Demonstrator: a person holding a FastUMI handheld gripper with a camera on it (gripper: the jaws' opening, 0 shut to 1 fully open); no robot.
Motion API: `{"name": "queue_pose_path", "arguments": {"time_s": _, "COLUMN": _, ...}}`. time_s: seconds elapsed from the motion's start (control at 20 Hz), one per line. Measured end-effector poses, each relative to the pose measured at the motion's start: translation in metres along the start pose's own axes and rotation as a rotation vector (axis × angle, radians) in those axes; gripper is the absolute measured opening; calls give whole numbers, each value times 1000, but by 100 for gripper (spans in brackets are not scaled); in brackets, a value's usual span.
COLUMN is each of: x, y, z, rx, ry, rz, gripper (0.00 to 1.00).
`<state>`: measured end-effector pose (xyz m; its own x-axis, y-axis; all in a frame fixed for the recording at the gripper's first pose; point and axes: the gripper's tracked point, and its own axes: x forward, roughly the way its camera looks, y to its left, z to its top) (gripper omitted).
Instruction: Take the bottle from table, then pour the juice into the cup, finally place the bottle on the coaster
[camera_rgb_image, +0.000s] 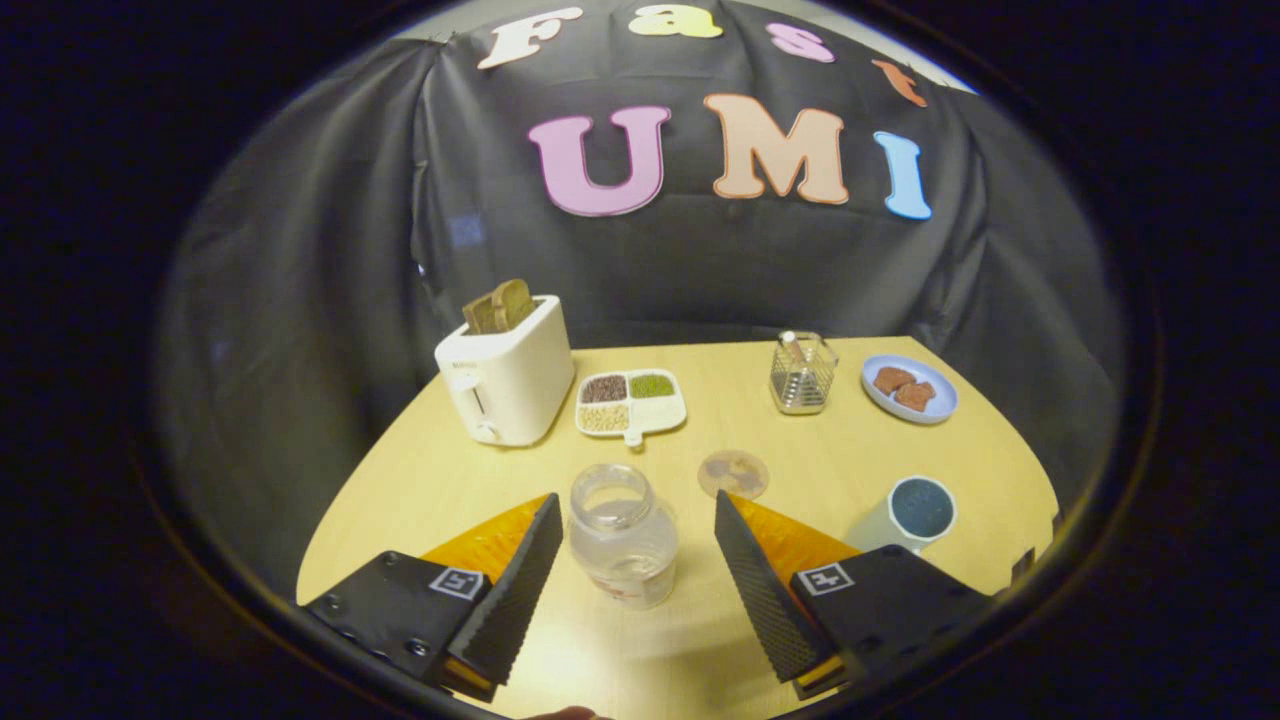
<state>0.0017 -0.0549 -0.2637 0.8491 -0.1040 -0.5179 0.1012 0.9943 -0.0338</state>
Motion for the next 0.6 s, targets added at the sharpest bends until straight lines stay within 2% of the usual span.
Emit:
{"name": "queue_pose_path", "arguments": {"time_s": 0.2, "x": 18, "y": 9, "z": -17, "rx": -42, "ry": 62, "rz": 11, "gripper": 97}}
{"name": "queue_pose_path", "arguments": {"time_s": 0.45, "x": 35, "y": 9, "z": -32, "rx": -62, "ry": 122, "rz": -14, "gripper": 97}}
{"name": "queue_pose_path", "arguments": {"time_s": 0.6, "x": 42, "y": 10, "z": -31, "rx": -35, "ry": 134, "rz": -17, "gripper": 93}}
